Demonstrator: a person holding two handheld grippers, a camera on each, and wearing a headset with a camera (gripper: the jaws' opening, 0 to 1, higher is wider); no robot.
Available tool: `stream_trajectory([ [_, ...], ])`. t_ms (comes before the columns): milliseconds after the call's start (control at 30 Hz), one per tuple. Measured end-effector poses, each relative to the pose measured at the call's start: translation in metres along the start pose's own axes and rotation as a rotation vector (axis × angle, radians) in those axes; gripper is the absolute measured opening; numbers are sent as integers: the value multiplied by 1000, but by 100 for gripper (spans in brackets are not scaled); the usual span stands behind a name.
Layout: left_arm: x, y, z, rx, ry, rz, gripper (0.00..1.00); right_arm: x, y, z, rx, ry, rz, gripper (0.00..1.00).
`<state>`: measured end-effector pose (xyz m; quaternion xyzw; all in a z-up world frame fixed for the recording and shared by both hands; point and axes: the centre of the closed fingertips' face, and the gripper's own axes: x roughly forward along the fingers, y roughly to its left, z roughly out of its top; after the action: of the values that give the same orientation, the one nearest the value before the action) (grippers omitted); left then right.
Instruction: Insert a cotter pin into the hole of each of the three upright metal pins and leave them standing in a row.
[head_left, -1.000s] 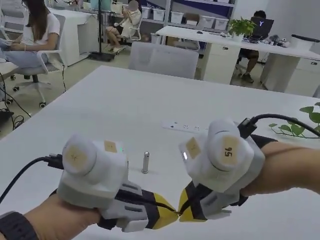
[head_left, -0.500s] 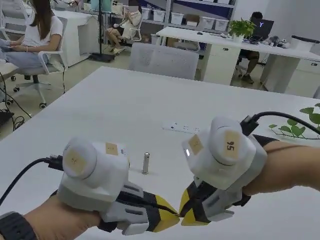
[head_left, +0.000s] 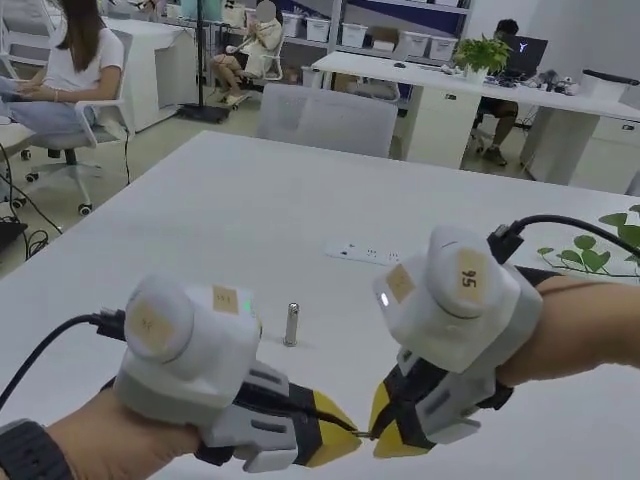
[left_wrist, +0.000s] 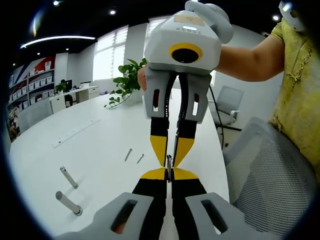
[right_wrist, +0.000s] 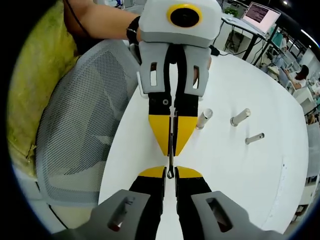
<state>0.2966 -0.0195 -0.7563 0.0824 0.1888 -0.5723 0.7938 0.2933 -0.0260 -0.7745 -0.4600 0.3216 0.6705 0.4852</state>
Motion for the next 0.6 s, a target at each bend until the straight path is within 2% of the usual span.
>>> stream_trajectory([
  [200,-1,-1,1,25,-2,-3,0,-1,1,0,0,3,10,7],
  [400,-1,-2,1,76,1,-3,0,0,2,0,6,8,18,7],
  [600,-1,-1,-1,106,11,7,0,-1,0,0,-5,15,6,5],
])
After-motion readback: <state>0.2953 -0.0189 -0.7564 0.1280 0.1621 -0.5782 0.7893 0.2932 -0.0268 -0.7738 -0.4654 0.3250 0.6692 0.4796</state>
